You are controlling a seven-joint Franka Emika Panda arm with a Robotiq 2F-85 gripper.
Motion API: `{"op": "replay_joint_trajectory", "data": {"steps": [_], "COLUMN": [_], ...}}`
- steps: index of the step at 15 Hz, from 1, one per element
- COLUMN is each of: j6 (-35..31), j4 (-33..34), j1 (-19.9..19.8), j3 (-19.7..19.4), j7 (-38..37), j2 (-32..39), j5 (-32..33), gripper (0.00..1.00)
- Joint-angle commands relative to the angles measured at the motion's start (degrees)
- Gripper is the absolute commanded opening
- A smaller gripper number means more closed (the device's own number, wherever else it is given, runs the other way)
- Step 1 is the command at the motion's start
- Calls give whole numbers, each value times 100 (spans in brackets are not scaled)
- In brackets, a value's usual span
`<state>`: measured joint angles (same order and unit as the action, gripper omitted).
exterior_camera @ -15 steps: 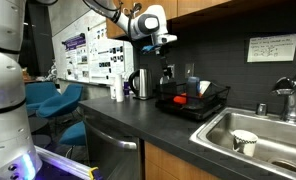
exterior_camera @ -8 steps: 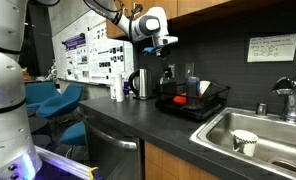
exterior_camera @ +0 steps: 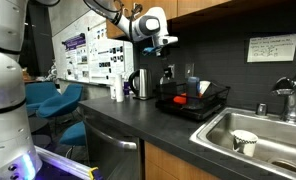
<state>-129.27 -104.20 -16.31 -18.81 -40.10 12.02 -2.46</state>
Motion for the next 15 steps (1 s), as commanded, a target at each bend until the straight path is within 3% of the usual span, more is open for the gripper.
{"op": "replay_joint_trajectory", "data": {"steps": [1,15], "j6": [160,12], "j4": [25,-54], "j1": [28,72], "j3": [15,59], "j7": [-35,-41], "j2": [-44,-39], "j5": [-79,-159], "gripper": [100,100]}}
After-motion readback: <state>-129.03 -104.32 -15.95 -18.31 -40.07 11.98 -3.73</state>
